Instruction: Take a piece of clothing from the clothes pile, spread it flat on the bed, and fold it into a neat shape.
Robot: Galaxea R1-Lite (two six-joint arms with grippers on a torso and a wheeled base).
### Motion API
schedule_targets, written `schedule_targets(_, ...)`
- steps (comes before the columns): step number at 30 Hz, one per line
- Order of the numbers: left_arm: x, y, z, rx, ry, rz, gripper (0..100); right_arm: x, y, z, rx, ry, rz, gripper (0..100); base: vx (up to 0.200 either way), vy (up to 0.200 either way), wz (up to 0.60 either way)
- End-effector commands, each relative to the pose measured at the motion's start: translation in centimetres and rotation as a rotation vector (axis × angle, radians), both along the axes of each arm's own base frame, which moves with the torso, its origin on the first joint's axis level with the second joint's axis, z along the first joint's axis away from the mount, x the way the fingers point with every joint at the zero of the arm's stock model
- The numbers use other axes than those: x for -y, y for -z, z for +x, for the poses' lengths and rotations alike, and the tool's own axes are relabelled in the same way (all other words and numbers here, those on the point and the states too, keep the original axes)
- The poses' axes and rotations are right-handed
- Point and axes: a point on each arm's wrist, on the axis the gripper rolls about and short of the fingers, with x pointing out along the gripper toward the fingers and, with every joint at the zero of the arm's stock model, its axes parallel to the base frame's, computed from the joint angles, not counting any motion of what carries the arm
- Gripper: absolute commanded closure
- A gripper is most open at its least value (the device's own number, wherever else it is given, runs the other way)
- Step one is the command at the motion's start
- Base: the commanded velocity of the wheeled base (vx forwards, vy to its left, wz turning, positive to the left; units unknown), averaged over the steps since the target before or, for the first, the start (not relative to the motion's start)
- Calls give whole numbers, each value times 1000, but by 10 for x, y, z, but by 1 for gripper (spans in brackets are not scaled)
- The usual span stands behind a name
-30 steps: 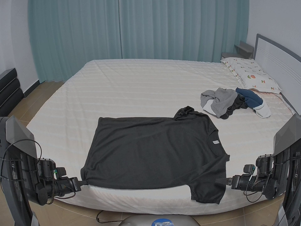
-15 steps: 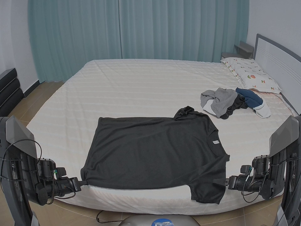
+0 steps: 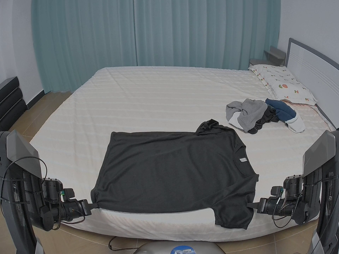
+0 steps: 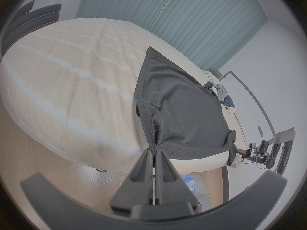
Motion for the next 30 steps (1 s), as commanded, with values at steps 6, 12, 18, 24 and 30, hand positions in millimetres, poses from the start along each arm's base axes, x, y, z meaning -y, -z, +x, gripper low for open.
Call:
schedule_targets(6,0,-2,-1,2,-1,3,100,14,-17,-16,6,59,-11,100,0,0,0)
schedule_targets(12,0,-1,-7,-9,-5,53,100,18,-20,-28,-25,74,-22,100,0,0,0)
schedule_targets(18,0,0,-15,-20,24,124,100,22,-21,-31,-53,107,-46,100,0,0,0)
schedule_targets(24,0,1,-21,-33,33,182,100,22,-28,-43,-140,109,-67,100,0,0,0)
schedule_targets(30,0,2,-25,-35,67,217,100,23,-39,-54,-196,134,-114,100,0,0,0)
